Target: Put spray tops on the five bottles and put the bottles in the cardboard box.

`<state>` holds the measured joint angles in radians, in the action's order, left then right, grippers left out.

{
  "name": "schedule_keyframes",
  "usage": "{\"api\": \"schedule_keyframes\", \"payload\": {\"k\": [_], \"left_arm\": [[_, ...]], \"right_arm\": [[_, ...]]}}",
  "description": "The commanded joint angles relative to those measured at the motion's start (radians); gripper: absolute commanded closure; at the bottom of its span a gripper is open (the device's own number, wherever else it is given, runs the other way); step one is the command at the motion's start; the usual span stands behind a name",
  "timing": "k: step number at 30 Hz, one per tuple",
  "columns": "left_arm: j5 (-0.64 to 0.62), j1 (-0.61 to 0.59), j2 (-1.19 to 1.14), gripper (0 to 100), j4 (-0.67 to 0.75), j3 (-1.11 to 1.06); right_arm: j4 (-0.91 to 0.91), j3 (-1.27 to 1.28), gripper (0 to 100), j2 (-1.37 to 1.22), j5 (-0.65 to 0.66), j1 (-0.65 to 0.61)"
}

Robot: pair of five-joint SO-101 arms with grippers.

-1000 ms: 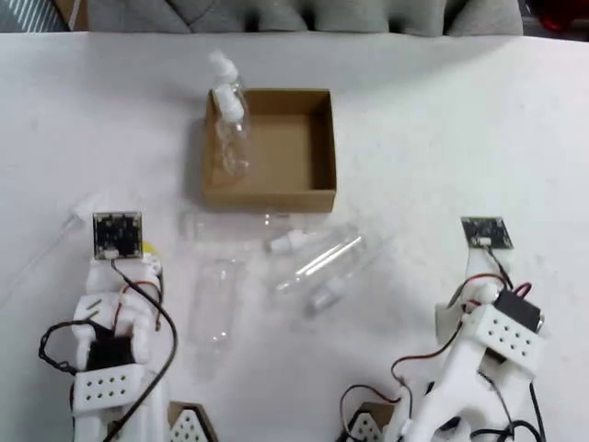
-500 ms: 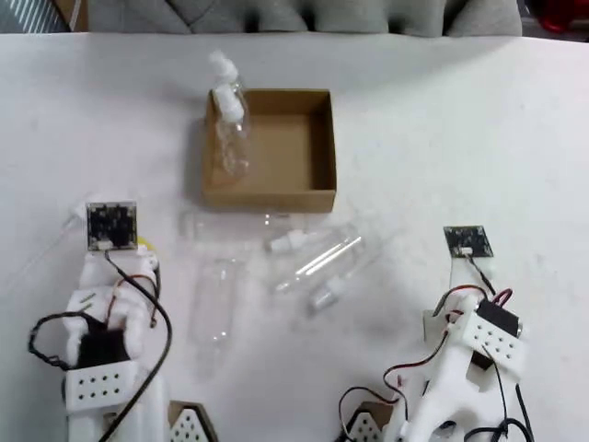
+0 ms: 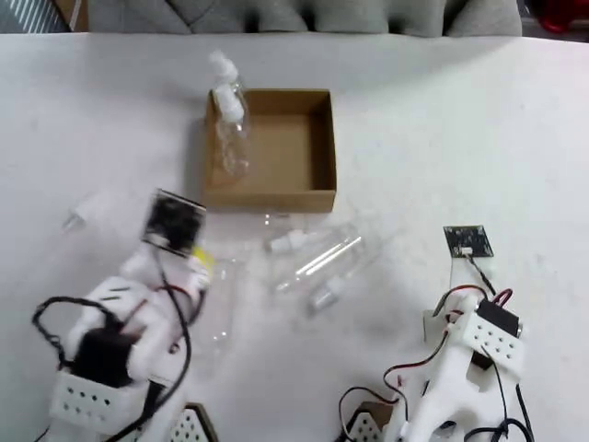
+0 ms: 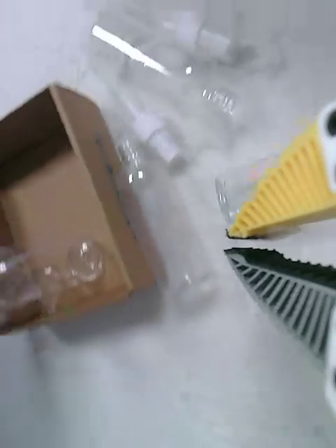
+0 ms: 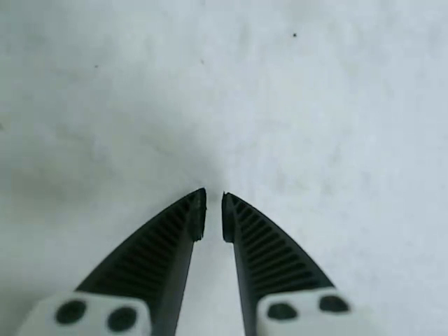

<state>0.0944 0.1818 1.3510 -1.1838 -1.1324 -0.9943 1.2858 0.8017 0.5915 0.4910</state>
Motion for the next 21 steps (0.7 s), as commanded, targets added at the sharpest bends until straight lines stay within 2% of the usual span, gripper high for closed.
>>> {"api": "schedule_keyframes", "payload": {"k": [1,4,8,16,21], "left_arm": [[0.005,0.214,0.016,97,0.091,-0.084],[-0.046,0.291,0.016,97,0.143,-0.138],[-0.071,0.334,-0.004,97,0.176,-0.167],[-0.069,0.320,-0.369,97,0.341,-0.089],[0.061,0.262,-0.607,97,0.437,-0.029]], "right_arm": [[0.015,-0.006,98.1,0.012,0.011,-0.010],[0.015,-0.006,98.1,0.012,0.011,-0.010],[0.015,-0.006,98.1,0.012,0.011,-0.010],[0.016,-0.006,98.0,0.010,0.011,-0.010],[0.018,-0.006,98.0,0.010,0.011,-0.010]]}}
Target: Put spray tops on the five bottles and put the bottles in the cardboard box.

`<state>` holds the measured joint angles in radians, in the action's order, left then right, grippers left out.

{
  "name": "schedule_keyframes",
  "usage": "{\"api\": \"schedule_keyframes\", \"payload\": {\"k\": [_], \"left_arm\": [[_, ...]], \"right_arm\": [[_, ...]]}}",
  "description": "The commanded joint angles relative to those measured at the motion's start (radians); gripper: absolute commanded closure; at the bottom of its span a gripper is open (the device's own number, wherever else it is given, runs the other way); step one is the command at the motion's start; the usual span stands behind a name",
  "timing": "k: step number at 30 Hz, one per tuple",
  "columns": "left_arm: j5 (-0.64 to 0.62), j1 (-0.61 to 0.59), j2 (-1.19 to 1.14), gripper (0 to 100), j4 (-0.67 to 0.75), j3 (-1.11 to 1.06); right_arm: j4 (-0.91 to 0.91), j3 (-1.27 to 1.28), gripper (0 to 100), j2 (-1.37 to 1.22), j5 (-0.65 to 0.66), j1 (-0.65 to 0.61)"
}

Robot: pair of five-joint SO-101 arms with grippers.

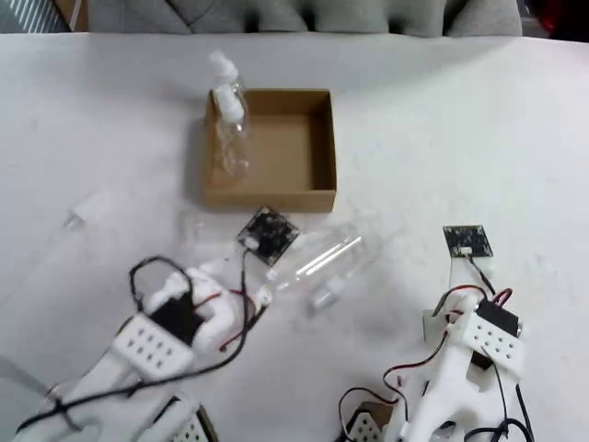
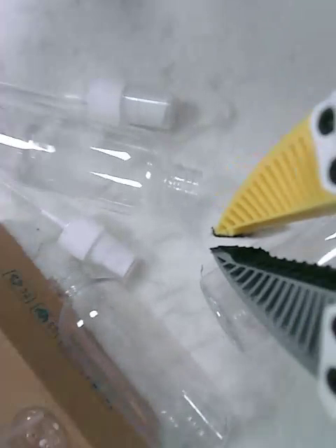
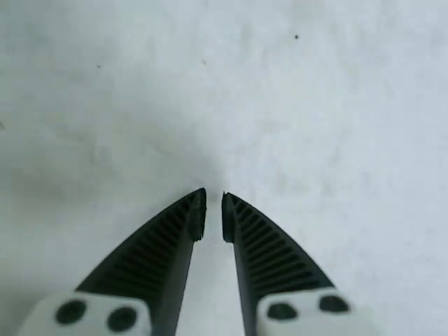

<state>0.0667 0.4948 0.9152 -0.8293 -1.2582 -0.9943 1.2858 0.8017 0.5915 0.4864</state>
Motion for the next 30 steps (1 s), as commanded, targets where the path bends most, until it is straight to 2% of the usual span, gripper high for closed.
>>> {"api": "schedule_keyframes", "payload": {"k": [1,12,17,22,30], "left_arm": [[0.104,-0.071,-0.211,97,0.089,0.112],[0.311,-0.321,-0.486,98,0.094,0.222],[0.373,-0.461,-0.478,98,0.092,0.233],[0.488,-0.627,-0.443,98,0.086,0.232],[0.628,-0.769,-0.386,97,0.046,0.141]], "right_arm": [[0.018,-0.006,98.0,0.010,0.011,-0.005],[0.021,-0.006,97.8,0.010,0.011,-0.005],[0.021,-0.006,97.8,0.010,0.011,-0.007],[0.021,-0.006,97.8,0.010,0.011,-0.007],[0.022,-0.006,97.8,0.010,0.011,-0.010]]}}
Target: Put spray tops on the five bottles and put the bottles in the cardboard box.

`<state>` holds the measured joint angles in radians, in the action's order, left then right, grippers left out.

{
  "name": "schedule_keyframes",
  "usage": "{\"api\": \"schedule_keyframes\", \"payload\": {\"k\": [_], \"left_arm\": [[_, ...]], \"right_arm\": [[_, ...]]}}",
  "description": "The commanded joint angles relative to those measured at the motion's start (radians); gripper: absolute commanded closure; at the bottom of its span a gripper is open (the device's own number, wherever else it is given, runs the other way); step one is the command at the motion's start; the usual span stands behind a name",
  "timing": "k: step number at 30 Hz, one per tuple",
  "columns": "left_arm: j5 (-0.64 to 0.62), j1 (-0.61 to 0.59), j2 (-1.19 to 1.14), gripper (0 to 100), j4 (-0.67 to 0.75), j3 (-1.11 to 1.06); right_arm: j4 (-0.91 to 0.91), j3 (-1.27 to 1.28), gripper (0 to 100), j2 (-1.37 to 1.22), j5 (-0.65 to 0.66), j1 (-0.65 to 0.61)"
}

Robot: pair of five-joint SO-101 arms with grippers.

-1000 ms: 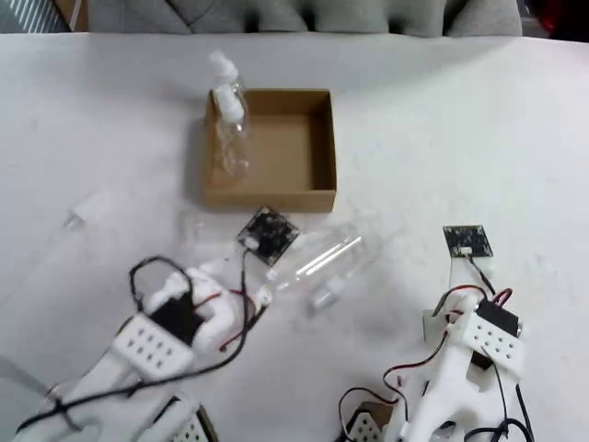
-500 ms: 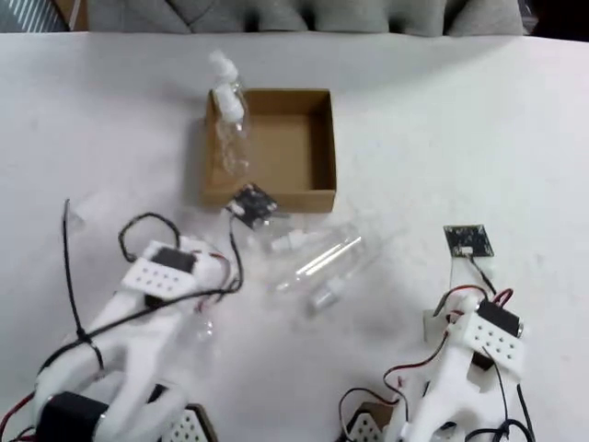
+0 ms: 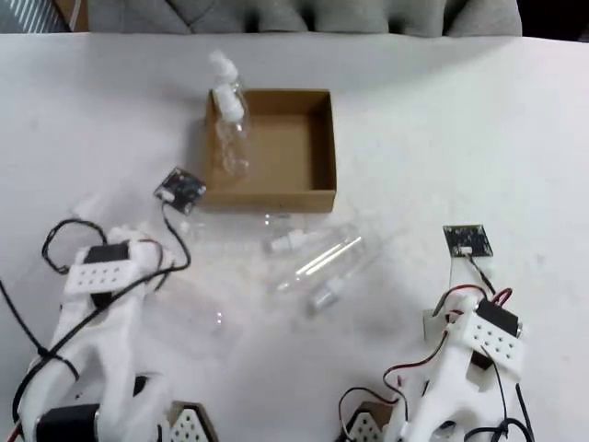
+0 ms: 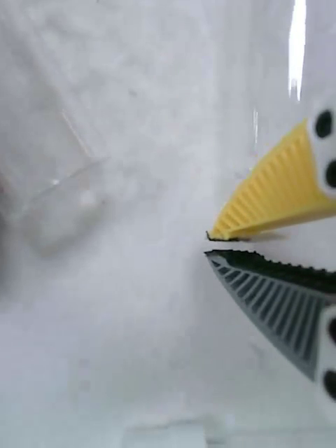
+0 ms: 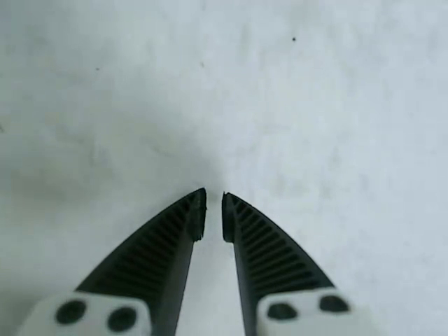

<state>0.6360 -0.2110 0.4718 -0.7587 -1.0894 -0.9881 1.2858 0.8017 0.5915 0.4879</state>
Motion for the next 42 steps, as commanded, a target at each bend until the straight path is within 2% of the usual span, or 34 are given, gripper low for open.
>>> {"api": "schedule_keyframes", "payload": {"k": [1,12,15,19,23,28,36,42], "left_arm": [[0.066,-0.076,0.064,97,-0.025,-0.038],[0.068,-0.186,0.226,97,-0.037,0.078],[0.170,-0.177,0.283,97,-0.146,0.130],[0.284,-0.085,0.351,90,-0.368,0.218],[0.364,0.077,0.409,83,-0.534,0.252],[0.669,0.245,0.441,82,-0.687,0.233],[0.916,0.369,0.440,82,-0.698,0.198],[0.928,0.456,0.433,82,-0.626,0.195]], "right_arm": [[0.016,-0.006,97.8,0.010,0.011,-0.012],[0.016,-0.005,97.8,0.010,0.011,-0.012],[0.016,-0.005,97.8,0.010,0.011,-0.012],[0.016,-0.005,97.8,0.010,0.011,-0.012],[0.016,-0.005,97.8,0.010,0.011,-0.010],[0.016,-0.005,97.8,0.010,0.011,-0.007],[0.016,-0.005,97.8,0.010,0.011,-0.008],[0.016,-0.005,97.8,0.010,0.011,-0.010]]}}
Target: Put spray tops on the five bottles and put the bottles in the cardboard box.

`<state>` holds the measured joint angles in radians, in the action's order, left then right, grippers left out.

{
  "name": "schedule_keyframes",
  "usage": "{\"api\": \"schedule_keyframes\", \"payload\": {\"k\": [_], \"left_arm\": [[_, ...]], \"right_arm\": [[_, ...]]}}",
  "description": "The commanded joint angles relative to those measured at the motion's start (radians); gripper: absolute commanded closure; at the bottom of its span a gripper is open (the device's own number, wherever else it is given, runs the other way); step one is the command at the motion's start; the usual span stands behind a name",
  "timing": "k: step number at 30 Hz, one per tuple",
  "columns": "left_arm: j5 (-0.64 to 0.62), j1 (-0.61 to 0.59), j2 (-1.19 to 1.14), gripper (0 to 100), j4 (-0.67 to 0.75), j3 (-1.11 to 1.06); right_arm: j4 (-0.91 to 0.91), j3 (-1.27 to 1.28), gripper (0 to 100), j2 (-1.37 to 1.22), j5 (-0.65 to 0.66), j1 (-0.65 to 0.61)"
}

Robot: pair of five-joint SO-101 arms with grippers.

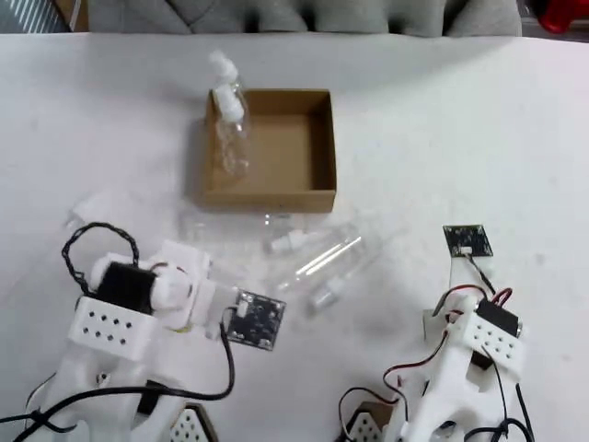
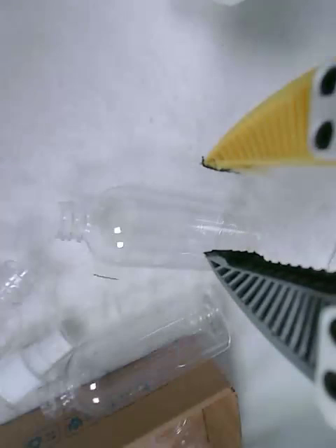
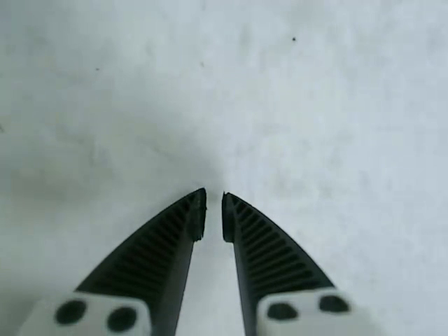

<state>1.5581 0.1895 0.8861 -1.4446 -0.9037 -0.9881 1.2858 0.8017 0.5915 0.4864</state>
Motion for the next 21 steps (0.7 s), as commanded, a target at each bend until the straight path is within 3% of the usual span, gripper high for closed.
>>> {"api": "schedule_keyframes", "payload": {"k": [1,7,15,21], "left_arm": [[0.003,0.061,0.018,82,0.075,0.000],[0.000,0.059,0.018,72,0.219,-0.098],[0.000,0.061,0.018,72,0.431,-0.212],[0.000,0.035,0.018,72,0.512,-0.247]], "right_arm": [[0.016,-0.005,97.8,0.010,0.011,-0.010],[0.022,-0.005,97.8,0.010,0.012,-0.012],[0.028,-0.005,97.8,0.010,0.012,-0.012],[0.030,-0.005,97.8,0.010,0.012,-0.012]]}}
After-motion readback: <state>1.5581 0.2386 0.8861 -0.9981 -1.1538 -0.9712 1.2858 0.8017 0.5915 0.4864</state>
